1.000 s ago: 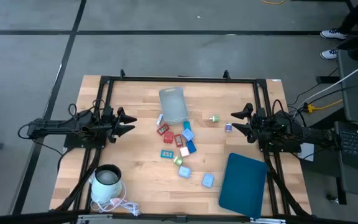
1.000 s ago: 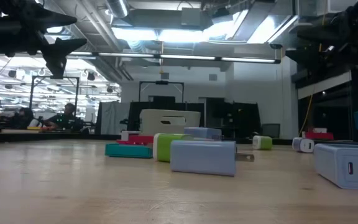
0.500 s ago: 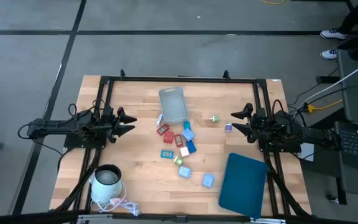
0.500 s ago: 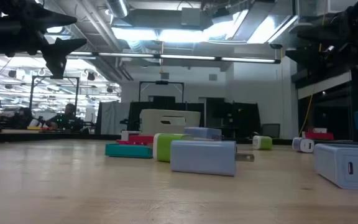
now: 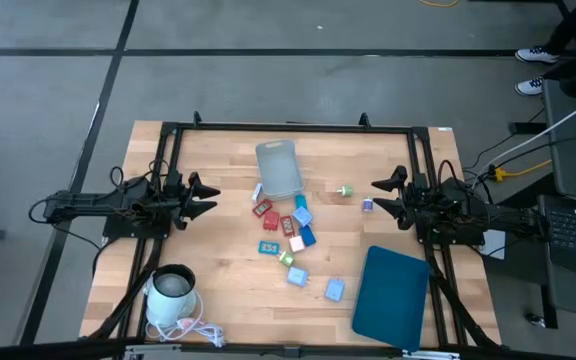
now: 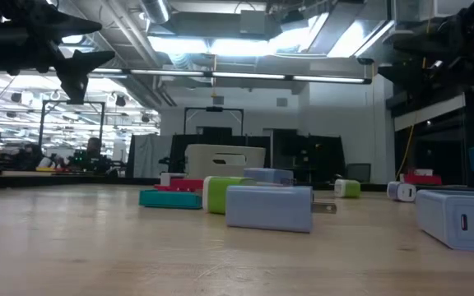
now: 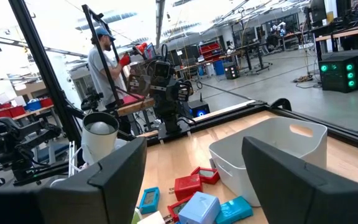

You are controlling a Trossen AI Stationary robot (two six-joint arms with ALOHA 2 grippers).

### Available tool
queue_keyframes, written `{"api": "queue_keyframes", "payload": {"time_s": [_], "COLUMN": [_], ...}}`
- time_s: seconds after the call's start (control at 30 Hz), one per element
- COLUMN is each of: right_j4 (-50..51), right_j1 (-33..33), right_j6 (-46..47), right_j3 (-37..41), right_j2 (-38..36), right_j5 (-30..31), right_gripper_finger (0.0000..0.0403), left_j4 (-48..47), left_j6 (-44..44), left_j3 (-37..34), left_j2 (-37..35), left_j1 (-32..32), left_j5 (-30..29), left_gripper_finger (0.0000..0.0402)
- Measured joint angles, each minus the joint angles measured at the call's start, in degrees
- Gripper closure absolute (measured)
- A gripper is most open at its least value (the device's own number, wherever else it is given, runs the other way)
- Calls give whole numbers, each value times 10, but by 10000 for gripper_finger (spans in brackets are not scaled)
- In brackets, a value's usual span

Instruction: Pick & Place Office items

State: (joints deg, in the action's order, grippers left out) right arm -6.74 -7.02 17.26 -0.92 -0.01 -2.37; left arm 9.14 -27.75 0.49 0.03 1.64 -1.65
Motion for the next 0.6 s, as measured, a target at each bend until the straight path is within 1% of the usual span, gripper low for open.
{"api": "queue_keyframes", "payload": {"time_s": [0.27, 0.37, 0.53, 0.6], "right_j4": [-3, -28, -75, -87], "right_j1": [0, 0, 0, 0], "right_j6": [2, 12, 98, 115], "right_j3": [0, 0, 0, 0], "right_j2": [0, 0, 0, 0], "right_j5": [3, 62, 172, 216], "right_gripper_finger": [132, 132, 132, 132], "left_j4": [0, 0, 0, 0], "left_j6": [0, 0, 0, 0], "left_j3": [0, 0, 0, 0], "left_j2": [0, 0, 0, 0], "left_j1": [0, 0, 0, 0], "left_j5": [0, 0, 0, 0], "left_gripper_finger": [190, 190, 190, 190]}}
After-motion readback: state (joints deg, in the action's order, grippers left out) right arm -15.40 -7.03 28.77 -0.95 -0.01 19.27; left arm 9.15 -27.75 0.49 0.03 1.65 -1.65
